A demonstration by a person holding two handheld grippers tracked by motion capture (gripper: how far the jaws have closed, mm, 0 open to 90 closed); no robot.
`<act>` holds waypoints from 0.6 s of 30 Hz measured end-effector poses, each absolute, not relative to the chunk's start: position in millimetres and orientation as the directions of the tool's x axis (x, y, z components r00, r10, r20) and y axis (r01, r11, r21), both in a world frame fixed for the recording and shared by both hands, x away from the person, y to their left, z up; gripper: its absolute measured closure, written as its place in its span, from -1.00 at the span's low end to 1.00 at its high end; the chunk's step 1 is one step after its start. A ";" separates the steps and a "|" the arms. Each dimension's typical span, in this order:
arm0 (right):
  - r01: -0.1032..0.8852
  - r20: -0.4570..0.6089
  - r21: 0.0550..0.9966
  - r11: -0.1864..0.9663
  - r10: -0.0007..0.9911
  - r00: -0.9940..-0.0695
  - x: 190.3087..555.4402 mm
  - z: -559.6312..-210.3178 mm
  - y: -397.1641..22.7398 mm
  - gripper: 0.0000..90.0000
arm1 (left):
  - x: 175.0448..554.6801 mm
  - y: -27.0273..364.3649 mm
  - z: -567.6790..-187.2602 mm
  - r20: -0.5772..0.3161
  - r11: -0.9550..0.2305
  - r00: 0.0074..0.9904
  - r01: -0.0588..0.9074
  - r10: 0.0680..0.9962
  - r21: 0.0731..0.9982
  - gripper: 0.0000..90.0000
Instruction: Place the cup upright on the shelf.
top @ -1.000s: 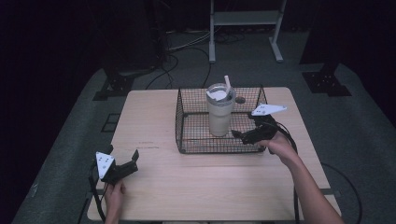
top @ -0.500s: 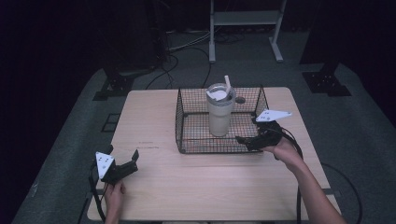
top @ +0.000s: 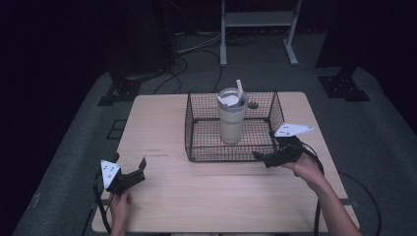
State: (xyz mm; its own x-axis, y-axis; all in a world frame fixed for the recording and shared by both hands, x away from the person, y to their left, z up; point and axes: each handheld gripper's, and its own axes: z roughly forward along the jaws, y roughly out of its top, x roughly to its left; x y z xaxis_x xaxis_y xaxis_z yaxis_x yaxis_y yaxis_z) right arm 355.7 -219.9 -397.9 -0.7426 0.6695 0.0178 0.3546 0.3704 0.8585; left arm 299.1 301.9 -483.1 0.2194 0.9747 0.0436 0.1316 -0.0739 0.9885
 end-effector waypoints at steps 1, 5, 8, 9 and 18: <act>0.353 0.017 0.859 0.371 0.667 -0.745 354.5 -398.3 -220.6 -1.00 | 299.0 301.8 -483.0 0.045 -0.076 0.220 0.132 0.974 0.988 -1.00; 0.358 0.019 0.856 0.374 0.668 -0.744 349.8 -400.7 -223.8 -1.00 | 298.9 301.8 -483.0 0.046 -0.077 0.222 0.131 0.974 0.988 -1.00; 0.363 0.021 0.853 0.375 0.671 -0.741 346.6 -404.0 -227.2 -1.00 | 298.8 301.9 -482.9 0.045 -0.075 0.221 0.133 0.974 0.988 -1.00; 0.363 0.020 0.853 0.374 0.672 -0.740 345.4 -404.8 -228.6 -1.00 | 298.7 301.9 -482.8 0.046 -0.077 0.221 0.135 0.974 0.988 -1.00; 0.367 0.028 0.859 0.358 0.682 -0.731 335.0 -411.3 -241.3 -1.00 | 298.7 301.5 -482.9 0.049 -0.080 0.222 0.135 0.974 0.988 -1.00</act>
State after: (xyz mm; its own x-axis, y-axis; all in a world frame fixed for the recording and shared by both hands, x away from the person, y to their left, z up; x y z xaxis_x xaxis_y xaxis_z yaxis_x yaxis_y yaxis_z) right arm 335.0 -241.3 -411.3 -0.7308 0.6820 0.0281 0.3668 0.3577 0.8588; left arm 298.7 301.5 -482.9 0.2216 0.9739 0.0490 0.1352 -0.0805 0.9876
